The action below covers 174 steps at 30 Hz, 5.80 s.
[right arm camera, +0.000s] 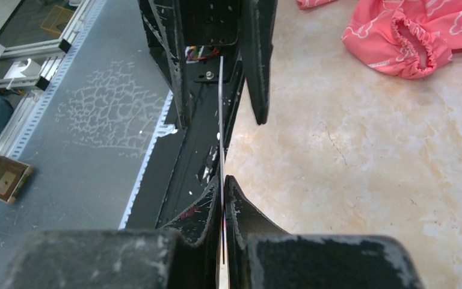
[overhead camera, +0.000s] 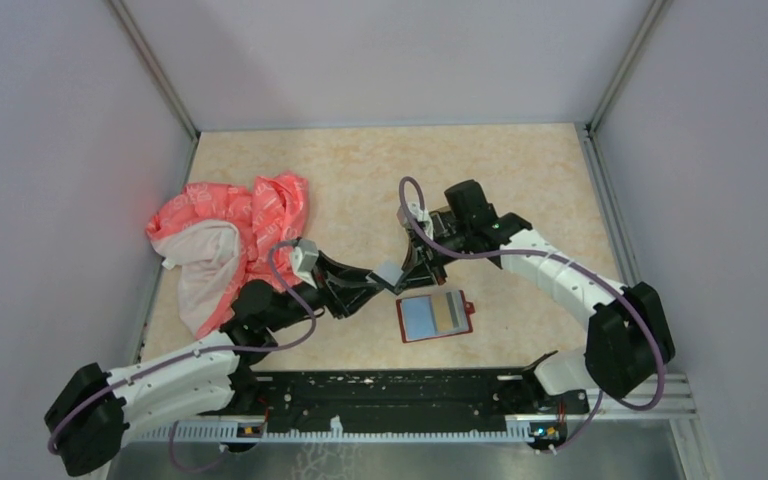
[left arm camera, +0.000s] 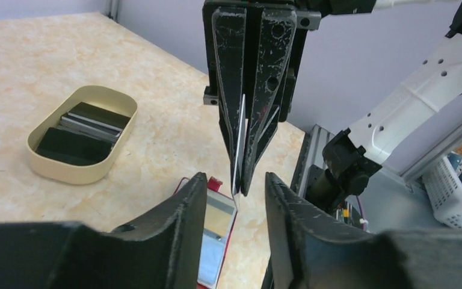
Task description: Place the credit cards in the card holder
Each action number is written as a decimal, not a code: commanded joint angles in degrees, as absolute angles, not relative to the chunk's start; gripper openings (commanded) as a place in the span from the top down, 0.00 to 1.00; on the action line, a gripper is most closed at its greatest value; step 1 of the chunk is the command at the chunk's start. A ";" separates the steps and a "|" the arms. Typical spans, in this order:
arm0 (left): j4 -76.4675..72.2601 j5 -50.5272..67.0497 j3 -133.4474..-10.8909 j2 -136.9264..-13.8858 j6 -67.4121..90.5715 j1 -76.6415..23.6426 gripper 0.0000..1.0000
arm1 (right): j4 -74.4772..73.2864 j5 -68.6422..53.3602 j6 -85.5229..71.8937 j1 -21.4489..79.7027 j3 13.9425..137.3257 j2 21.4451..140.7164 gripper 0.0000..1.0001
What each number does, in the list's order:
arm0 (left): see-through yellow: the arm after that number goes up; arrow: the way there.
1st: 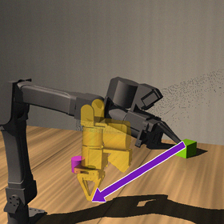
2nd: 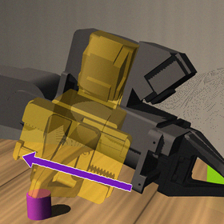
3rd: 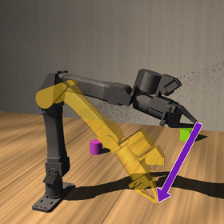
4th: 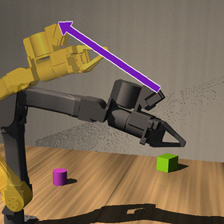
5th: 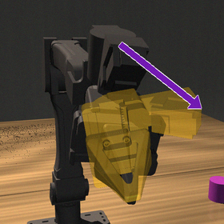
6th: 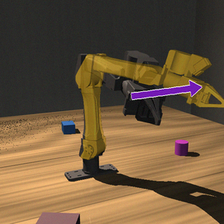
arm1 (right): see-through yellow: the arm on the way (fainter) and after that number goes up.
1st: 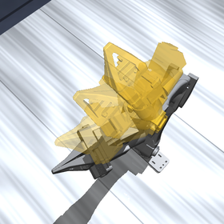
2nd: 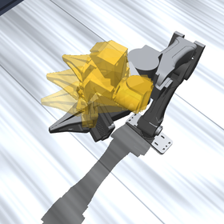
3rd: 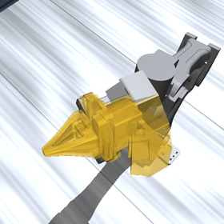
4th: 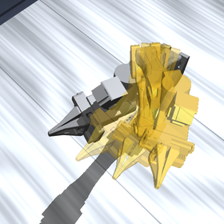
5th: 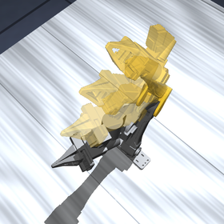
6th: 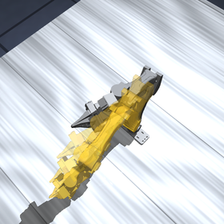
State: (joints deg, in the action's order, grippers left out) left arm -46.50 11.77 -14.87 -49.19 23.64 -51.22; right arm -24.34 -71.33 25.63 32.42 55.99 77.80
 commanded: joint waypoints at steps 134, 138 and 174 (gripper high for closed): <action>-65.21 48.37 -30.70 -112.03 52.71 -39.74 1.00 | -36.08 -28.50 75.28 28.13 39.11 76.03 0.62; -65.09 48.29 -31.17 -112.38 52.73 -39.74 1.00 | -36.22 -28.51 75.29 28.17 39.11 76.11 0.62; -59.25 45.96 -34.21 -114.44 52.30 -41.20 1.00 | -37.14 -28.70 75.41 28.13 39.46 76.20 0.64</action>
State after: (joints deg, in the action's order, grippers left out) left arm -60.18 46.52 -33.06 -113.58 53.23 -40.75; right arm -35.66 -30.04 74.39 28.01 38.89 75.48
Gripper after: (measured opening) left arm 0.007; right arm 0.363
